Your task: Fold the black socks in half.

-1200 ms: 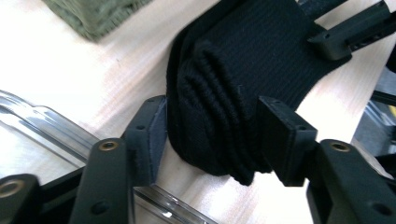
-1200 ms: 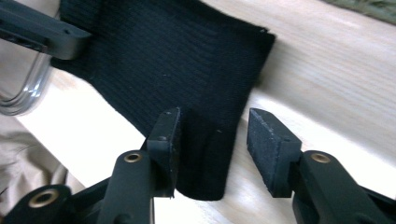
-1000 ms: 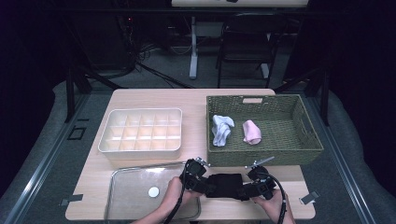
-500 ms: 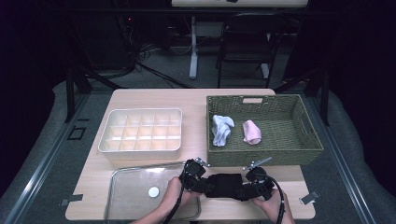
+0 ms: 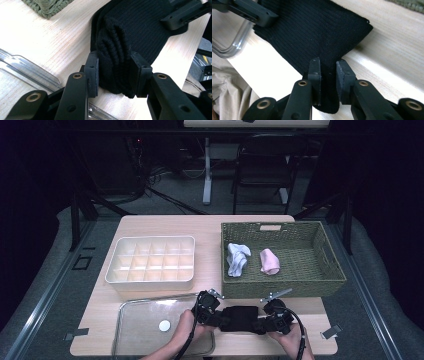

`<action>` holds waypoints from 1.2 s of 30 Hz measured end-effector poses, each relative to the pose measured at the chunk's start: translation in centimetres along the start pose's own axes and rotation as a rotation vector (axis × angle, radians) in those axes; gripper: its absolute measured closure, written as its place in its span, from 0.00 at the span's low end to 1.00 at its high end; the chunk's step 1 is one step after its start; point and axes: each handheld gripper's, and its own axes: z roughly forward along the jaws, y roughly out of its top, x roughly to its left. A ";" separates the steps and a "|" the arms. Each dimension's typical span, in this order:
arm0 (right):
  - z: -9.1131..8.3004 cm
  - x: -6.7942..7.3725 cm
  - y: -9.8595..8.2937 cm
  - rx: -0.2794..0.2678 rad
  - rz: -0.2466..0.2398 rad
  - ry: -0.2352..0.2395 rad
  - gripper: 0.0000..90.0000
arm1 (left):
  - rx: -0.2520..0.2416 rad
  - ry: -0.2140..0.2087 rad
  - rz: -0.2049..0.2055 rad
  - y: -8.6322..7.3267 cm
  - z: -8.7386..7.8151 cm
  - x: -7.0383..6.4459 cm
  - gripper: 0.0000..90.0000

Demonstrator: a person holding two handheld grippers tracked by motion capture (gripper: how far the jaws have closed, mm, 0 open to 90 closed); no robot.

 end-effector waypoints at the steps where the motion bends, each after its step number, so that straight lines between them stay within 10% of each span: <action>1: -0.2 0.2 0.0 -0.011 -0.002 0.005 0.86 | -0.001 -0.001 -0.002 0.0 0.0 0.0 0.71; 15: -1.8 3.8 0.7 -0.158 -0.130 0.073 0.86 | -0.007 -0.018 -0.010 0.0 0.0 0.3 0.71; 36: 1.0 5.2 1.4 -0.115 -0.190 0.047 0.86 | 0.009 -0.061 -0.020 0.1 -0.5 0.8 0.67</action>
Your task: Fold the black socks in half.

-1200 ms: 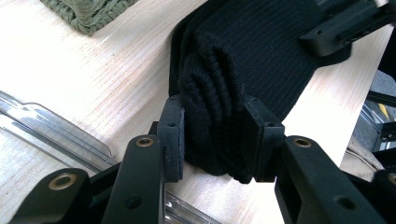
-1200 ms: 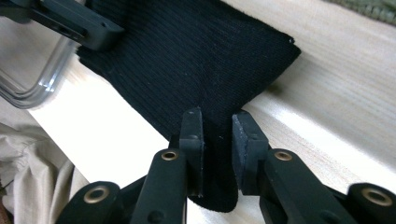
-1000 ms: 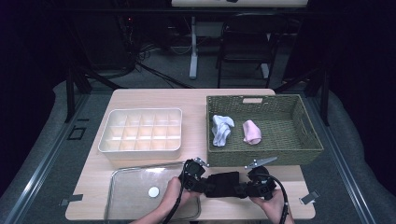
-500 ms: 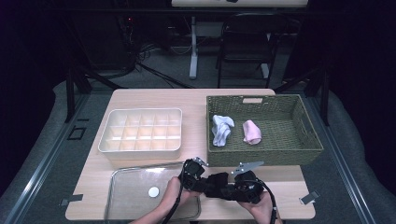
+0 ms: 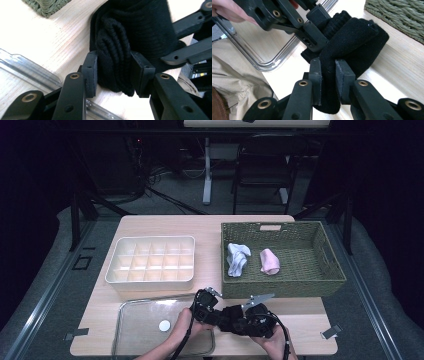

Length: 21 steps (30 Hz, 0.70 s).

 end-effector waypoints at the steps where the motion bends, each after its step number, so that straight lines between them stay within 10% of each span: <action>1: 0.1 0.1 0.1 0.000 -0.004 -0.011 0.86 | 0.000 -0.002 -0.004 0.0 -0.2 0.0 0.66; 21: 1.7 2.2 1.2 0.056 -0.045 -0.115 0.85 | -0.112 0.032 -0.043 0.9 -1.4 0.0 0.48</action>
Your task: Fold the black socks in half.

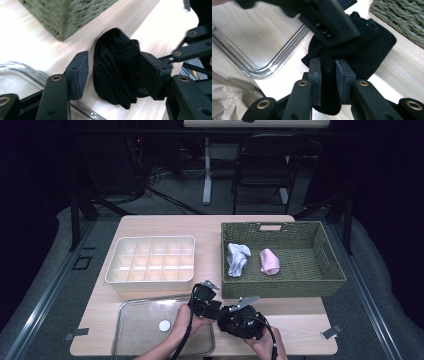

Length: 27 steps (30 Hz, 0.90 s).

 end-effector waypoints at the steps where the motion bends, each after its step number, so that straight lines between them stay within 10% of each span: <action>1: 0.0 0.1 0.0 0.000 -0.002 0.003 0.85 | 0.003 0.000 -0.005 -0.1 0.1 0.1 0.47; 27: -0.7 -0.7 -1.1 0.069 0.054 0.051 0.73 | 0.111 -0.071 -0.033 -0.7 1.8 1.0 0.50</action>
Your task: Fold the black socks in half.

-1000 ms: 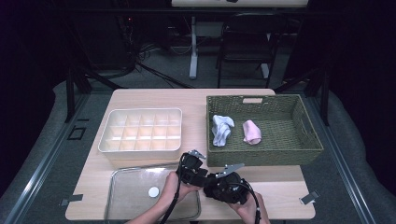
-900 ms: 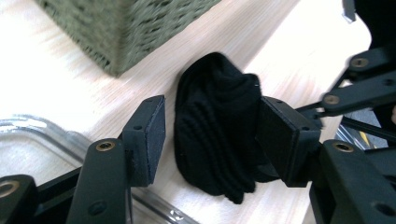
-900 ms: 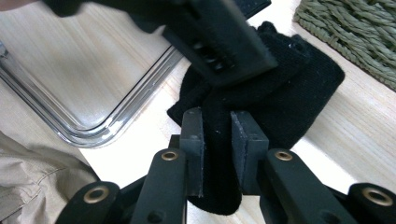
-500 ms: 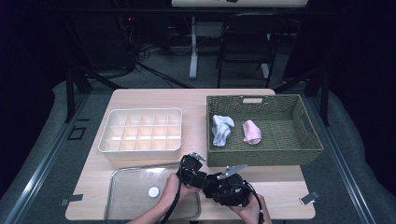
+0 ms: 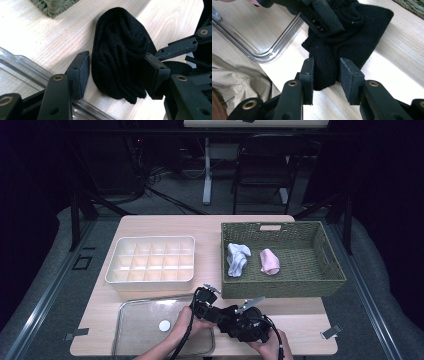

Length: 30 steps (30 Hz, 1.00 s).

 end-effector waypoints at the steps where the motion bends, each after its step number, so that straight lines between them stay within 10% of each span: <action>1: 0.0 0.0 0.0 -0.001 0.001 0.000 0.73 | 0.002 -0.004 -0.002 0.0 0.0 0.0 0.50; 8: 0.1 0.1 0.1 0.003 -0.012 -0.002 0.73 | 0.010 -0.050 0.009 0.0 0.1 0.2 0.56; 19: -0.7 0.1 0.1 -0.003 -0.034 0.025 0.64 | -0.007 -0.010 0.079 -0.2 -0.1 -0.6 0.72; 30: -3.5 -3.4 -1.5 -0.153 0.054 -0.079 0.37 | -0.034 -0.025 0.081 -0.1 -0.8 -0.6 0.73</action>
